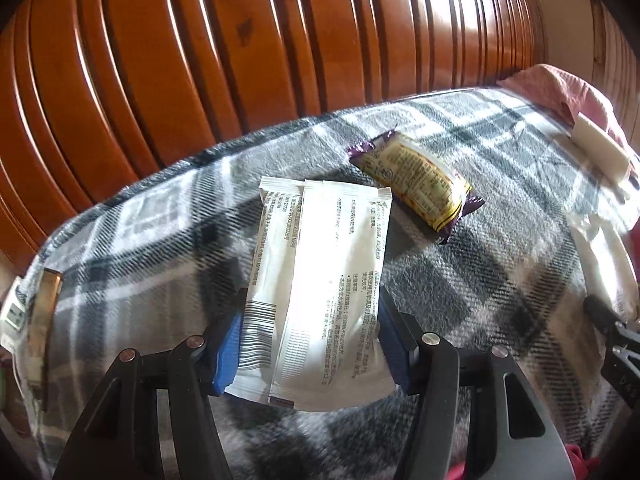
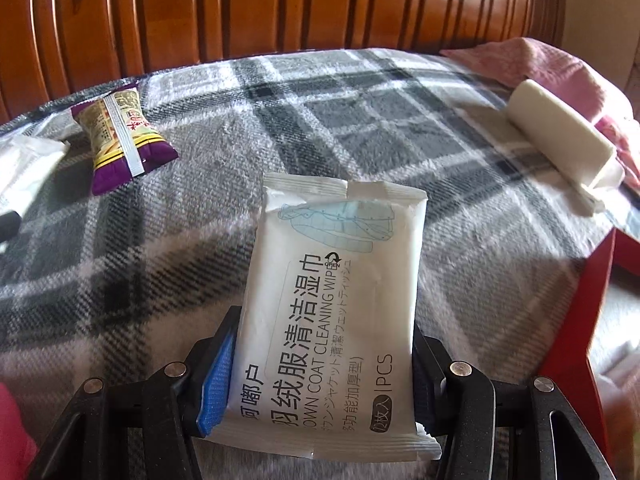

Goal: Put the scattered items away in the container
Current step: 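Carry both white packets over the red tray and release them, then grasp the pink cloth with the left gripper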

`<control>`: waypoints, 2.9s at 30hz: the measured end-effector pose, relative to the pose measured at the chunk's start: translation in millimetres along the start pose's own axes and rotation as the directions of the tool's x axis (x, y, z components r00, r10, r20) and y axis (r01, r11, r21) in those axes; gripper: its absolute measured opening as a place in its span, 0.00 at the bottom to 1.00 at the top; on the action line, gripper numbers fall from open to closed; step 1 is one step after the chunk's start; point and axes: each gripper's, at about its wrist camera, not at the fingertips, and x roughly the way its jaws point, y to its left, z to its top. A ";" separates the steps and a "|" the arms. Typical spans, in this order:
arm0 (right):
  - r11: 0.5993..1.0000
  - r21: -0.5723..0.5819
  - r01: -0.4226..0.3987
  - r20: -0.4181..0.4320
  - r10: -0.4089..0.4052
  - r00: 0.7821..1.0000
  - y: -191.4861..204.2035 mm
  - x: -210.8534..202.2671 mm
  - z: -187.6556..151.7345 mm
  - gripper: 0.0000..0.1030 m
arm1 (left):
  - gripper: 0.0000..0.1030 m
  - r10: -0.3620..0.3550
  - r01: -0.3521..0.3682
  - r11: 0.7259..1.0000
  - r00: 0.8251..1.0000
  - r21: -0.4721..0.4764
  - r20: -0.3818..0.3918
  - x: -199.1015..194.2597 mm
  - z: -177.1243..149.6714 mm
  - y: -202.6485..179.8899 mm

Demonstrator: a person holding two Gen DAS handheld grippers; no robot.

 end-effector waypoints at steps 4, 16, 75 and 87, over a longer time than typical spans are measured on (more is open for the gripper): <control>1.000 0.021 -0.004 0.009 0.004 1.000 -1.8 -10.8 -3.4 0.59 | 0.61 -0.017 0.016 0.999 1.000 -0.042 -0.017 -11.3 2.6 13.9; 0.991 0.127 0.031 0.073 -0.040 0.996 -31.6 -61.0 -2.7 0.60 | 0.61 -0.135 0.136 0.991 0.991 0.013 -0.015 -47.2 7.0 -17.8; 0.921 0.368 0.128 0.125 -0.185 0.975 -271.2 -200.9 -52.5 1.00 | 1.00 -0.569 0.536 0.822 0.790 0.193 0.229 -232.2 59.4 -289.2; 0.878 0.457 0.145 0.177 -0.250 0.952 -291.2 -260.0 -63.6 1.00 | 1.00 -0.260 0.322 0.945 0.852 -0.062 0.455 -309.0 13.1 -119.5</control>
